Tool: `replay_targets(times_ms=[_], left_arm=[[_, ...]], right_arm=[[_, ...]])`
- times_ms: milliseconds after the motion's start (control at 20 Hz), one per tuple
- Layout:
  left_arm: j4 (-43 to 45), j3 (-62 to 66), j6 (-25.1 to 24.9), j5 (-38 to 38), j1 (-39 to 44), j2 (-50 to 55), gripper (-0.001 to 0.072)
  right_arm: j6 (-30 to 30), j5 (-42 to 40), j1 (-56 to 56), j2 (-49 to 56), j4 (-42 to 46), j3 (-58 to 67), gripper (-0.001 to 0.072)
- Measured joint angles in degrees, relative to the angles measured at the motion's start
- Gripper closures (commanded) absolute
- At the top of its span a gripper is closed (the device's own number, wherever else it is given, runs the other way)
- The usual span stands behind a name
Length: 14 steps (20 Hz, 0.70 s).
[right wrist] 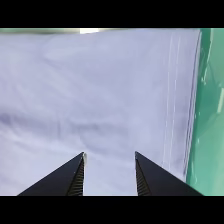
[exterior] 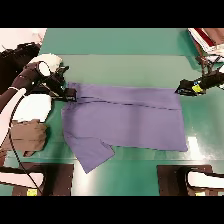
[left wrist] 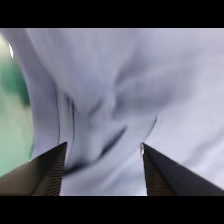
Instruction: Fold the shirts.
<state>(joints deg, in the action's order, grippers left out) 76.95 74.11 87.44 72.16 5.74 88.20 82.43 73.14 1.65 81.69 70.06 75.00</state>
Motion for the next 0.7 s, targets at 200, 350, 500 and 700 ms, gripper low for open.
replay_targets(times_ms=[200, 350, 500, 700], left_arm=[[0.1, -9.7, 1.7, 2.4, 0.0, -10.1, 0.0159], [-1.3, -22.4, 3.6, 3.1, 0.0, -21.4, 0.0159], [-4.7, -34.9, 5.6, 3.3, 0.0, -31.3, 0.016], [-11.4, -46.4, 6.7, 1.8, 0.0, -38.6, 0.016]], right_arm=[[0.0, 2.8, 1.0, -6.9, 0.2, -0.3, 0.0349], [0.0, 3.2, 1.3, -11.2, 0.2, -0.4, 0.0349], [0.0, 2.8, 1.4, -13.4, 0.1, -0.5, 0.0349], [0.0, 2.6, 1.4, -14.4, 0.0, -0.5, 0.0349]])
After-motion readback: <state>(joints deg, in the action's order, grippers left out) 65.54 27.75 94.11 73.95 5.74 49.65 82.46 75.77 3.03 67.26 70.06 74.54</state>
